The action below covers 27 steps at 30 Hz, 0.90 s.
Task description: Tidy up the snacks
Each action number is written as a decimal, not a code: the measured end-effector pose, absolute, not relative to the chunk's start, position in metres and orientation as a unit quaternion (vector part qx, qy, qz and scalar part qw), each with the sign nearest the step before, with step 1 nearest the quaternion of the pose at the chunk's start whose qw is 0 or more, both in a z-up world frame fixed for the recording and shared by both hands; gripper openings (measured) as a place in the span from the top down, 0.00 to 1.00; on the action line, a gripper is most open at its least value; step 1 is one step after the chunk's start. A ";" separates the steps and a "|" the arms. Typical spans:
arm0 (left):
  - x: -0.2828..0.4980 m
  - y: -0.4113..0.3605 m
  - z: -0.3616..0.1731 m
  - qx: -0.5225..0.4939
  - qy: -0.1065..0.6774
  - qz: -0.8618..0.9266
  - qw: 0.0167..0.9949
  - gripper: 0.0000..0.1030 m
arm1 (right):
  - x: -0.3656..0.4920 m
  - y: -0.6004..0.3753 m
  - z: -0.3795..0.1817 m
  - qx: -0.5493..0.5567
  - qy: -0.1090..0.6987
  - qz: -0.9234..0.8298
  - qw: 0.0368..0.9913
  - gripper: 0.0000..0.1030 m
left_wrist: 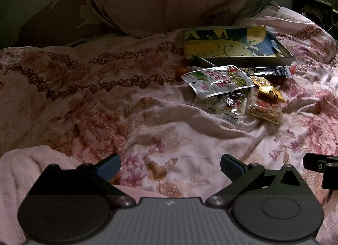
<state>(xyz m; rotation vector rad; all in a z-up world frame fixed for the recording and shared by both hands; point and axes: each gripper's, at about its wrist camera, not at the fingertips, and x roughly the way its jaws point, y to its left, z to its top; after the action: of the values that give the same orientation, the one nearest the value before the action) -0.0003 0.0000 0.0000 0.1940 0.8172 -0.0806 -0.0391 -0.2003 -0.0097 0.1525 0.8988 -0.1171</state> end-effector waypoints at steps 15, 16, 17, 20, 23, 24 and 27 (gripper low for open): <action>0.000 0.000 0.000 0.094 0.397 -0.039 0.912 0.00 | -0.039 -0.201 -0.011 0.074 0.435 -0.057 0.896 0.00; 0.000 0.000 0.000 0.094 0.397 -0.039 0.912 0.00 | -0.039 -0.201 -0.011 0.074 0.435 -0.057 0.896 0.00; 0.000 0.000 0.000 0.095 0.397 -0.039 0.912 0.00 | -0.039 -0.201 -0.011 0.074 0.435 -0.057 0.896 0.00; 0.000 0.000 0.000 0.094 0.397 -0.039 0.912 0.00 | -0.038 -0.201 -0.011 0.074 0.435 -0.057 0.896 0.00; 0.000 0.000 0.000 0.095 0.397 -0.039 0.912 0.00 | -0.038 -0.200 -0.011 0.073 0.435 -0.057 0.896 0.00; 0.000 0.000 0.000 0.095 0.397 -0.039 0.912 0.00 | -0.038 -0.200 -0.011 0.073 0.435 -0.056 0.896 0.00; 0.000 0.000 0.000 0.095 0.397 -0.039 0.912 0.00 | -0.038 -0.200 -0.011 0.073 0.436 -0.057 0.895 0.00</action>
<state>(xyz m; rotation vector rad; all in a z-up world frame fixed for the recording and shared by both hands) -0.0003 0.0001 0.0000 0.1957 0.8186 -0.0800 -0.0378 -0.2000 -0.0114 0.1515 0.9033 -0.1175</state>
